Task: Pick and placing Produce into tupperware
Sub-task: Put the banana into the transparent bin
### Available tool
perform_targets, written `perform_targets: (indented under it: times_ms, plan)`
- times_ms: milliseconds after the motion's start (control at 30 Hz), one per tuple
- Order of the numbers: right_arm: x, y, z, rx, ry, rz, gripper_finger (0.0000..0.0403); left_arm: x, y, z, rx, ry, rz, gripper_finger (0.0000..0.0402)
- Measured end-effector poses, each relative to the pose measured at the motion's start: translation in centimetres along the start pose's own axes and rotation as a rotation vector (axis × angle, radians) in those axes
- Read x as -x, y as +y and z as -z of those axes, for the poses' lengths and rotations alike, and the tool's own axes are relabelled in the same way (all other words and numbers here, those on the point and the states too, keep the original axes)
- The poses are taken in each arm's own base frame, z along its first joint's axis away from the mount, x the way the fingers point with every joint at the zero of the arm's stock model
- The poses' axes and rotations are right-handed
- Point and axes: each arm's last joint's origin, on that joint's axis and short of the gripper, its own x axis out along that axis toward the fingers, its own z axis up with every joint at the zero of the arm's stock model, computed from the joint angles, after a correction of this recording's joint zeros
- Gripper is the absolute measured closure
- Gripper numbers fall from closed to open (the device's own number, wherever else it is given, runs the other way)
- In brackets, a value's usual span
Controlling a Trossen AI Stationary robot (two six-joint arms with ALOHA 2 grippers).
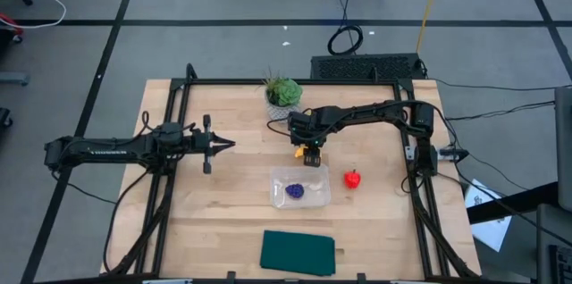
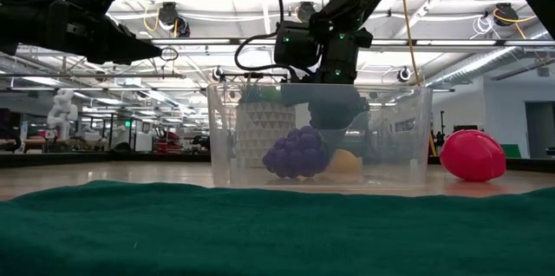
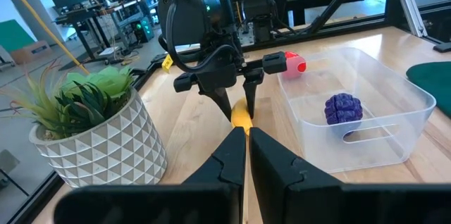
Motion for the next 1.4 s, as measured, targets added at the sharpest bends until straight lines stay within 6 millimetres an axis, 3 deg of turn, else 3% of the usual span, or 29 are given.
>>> perform_targets:
  times_ms: [233,533,1400]
  plan:
    - [0.0,0.0,0.0,0.004,-0.001,0.003,0.0248,0.0,0.0,0.0,0.000,0.000,0.000,0.0376]
    - [1.8,0.1,-1.5,0.015,-0.036,0.007,0.0248,0.0,0.0,0.0,0.000,0.000,0.000,0.0376]
    - [2.3,0.2,-1.4,0.016,0.006,0.002,0.0248,0.0,0.0,0.0,0.003,0.000,0.000,0.0376]
